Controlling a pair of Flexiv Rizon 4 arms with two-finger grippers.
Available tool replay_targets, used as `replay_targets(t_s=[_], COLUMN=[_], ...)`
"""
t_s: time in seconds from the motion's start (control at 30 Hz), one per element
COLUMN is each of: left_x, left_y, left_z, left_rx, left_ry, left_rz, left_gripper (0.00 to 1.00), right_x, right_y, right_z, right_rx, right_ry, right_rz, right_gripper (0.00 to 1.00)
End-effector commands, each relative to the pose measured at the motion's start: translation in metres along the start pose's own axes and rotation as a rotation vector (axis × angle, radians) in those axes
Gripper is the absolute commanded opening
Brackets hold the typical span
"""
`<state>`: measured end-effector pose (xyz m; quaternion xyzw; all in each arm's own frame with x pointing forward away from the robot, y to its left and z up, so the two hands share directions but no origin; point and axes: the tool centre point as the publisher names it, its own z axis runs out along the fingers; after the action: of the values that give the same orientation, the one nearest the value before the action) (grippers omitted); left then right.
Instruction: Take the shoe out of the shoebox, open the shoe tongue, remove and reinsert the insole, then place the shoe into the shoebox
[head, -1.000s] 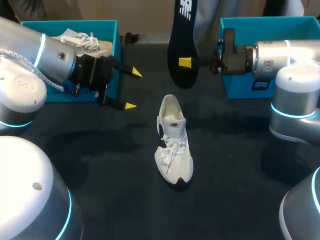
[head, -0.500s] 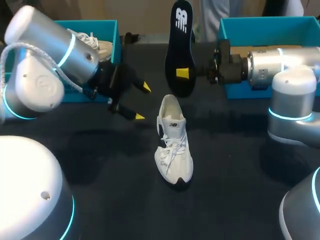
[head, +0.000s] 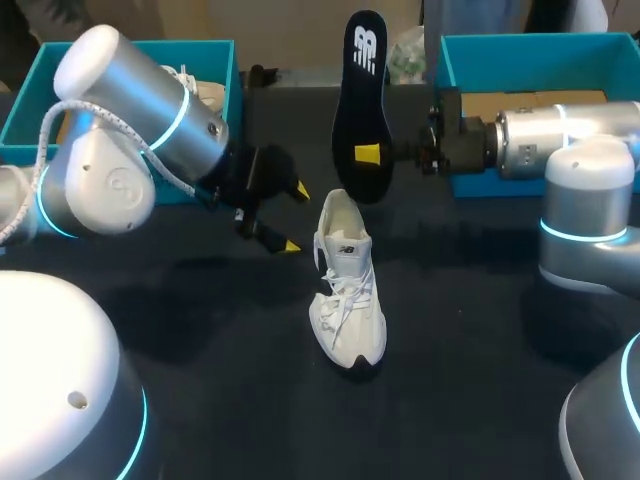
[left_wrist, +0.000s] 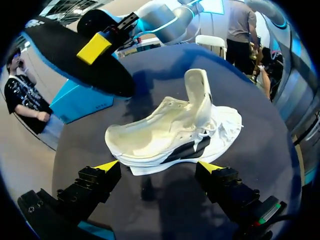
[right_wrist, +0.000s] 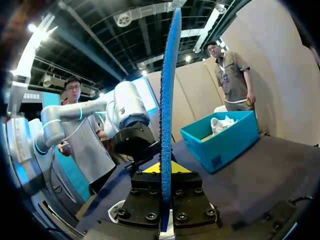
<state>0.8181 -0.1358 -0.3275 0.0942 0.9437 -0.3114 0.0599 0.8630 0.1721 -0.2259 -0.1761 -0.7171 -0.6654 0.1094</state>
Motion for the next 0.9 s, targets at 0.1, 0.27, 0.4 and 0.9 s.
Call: replay_targets(t_s=[0.1,0.27,0.4,0.9], left_x=[0.002,0.005,0.006,0.002], left_y=[-0.003,-0.004,-0.003,-0.006], left_z=[0.005,0.012,0.013,0.014], left_rx=[0.019,0.017,0.015,0.007], left_ry=[-0.019,-0.01,-0.009,-0.018], left_rz=[-0.019,-0.021,-0.021,-0.023], left_gripper=[1.0,1.0,1.0,1.0], right_x=[-0.002,-0.002,-0.001,-0.01], right_y=[-0.002,-0.009,-0.018,-0.036], right_z=[0.003,0.008,0.013,0.035], right_rx=[0.0,-0.017,-0.035,-0.052], right_ry=[0.002,0.021,0.047,0.111], right_rz=[0.0,0.008,0.029,0.037], right_gripper=[0.0,0.0,0.0,0.0])
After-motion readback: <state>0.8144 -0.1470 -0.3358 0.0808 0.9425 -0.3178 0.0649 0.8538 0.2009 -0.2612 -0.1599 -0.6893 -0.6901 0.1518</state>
